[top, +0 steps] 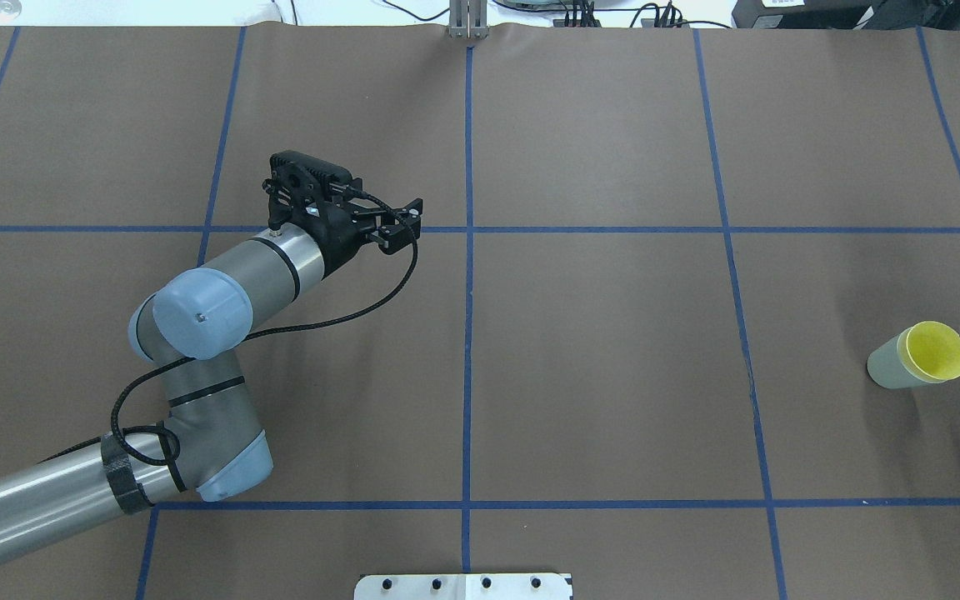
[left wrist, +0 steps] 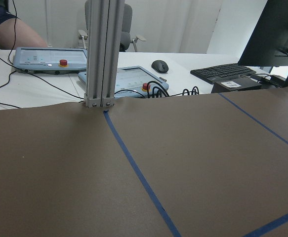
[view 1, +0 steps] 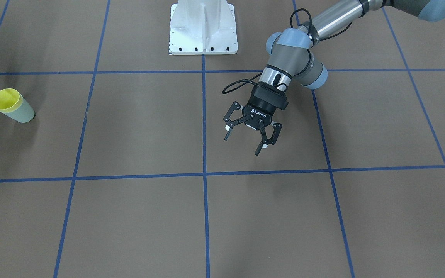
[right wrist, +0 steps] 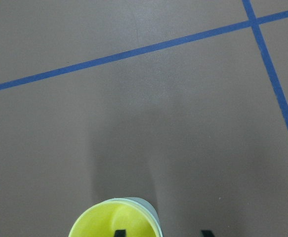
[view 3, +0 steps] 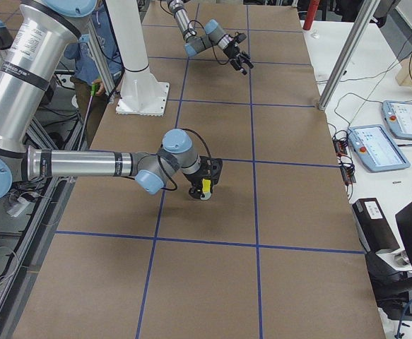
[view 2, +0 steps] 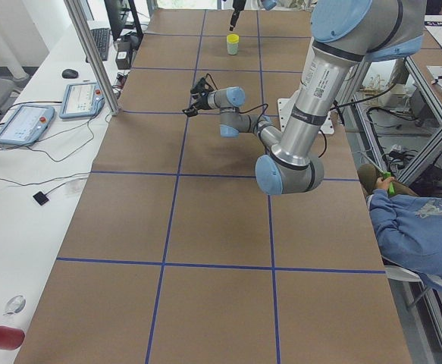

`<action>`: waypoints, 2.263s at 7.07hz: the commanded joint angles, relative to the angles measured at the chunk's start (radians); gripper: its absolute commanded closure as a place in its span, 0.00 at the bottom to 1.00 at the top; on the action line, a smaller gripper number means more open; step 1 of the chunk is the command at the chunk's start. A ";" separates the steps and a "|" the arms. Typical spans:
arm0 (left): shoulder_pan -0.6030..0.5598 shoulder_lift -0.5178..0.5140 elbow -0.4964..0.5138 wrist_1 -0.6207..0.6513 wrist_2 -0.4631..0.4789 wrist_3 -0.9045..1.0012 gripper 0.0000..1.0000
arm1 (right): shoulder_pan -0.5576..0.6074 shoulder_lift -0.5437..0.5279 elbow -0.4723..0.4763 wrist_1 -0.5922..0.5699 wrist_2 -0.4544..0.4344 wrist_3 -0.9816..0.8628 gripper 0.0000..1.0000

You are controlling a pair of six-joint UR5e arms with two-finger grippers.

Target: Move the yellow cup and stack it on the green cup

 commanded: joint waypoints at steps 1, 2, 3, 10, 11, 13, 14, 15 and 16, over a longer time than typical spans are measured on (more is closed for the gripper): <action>-0.143 0.051 0.020 0.074 -0.193 -0.032 0.01 | 0.019 0.032 -0.013 -0.003 -0.002 -0.005 0.00; -0.255 0.088 0.020 0.160 -0.336 -0.018 0.01 | 0.055 0.067 -0.039 -0.010 0.007 -0.047 0.00; -0.366 0.105 0.028 0.292 -0.477 0.026 0.01 | 0.096 0.099 -0.085 -0.015 0.013 -0.136 0.00; -1.033 0.455 -0.007 0.710 -1.233 0.666 0.00 | 0.466 0.434 -0.140 -0.832 0.227 -0.892 0.00; -1.045 0.602 -0.111 0.677 -1.201 0.707 0.00 | 0.471 0.432 -0.137 -0.833 0.228 -0.898 0.00; -1.077 0.655 -0.193 0.775 -1.161 0.723 0.00 | 0.469 0.454 -0.218 -0.819 0.224 -0.899 0.00; -1.082 0.675 -0.286 0.940 -1.156 0.723 0.00 | 0.466 0.455 -0.216 -0.820 0.221 -0.899 0.00; -1.072 0.669 -0.382 1.119 -1.111 0.724 0.00 | 0.463 0.455 -0.217 -0.822 0.219 -0.899 0.00; -1.062 0.686 -0.440 1.158 -0.983 0.753 0.00 | 0.460 0.455 -0.213 -0.822 0.207 -0.899 0.00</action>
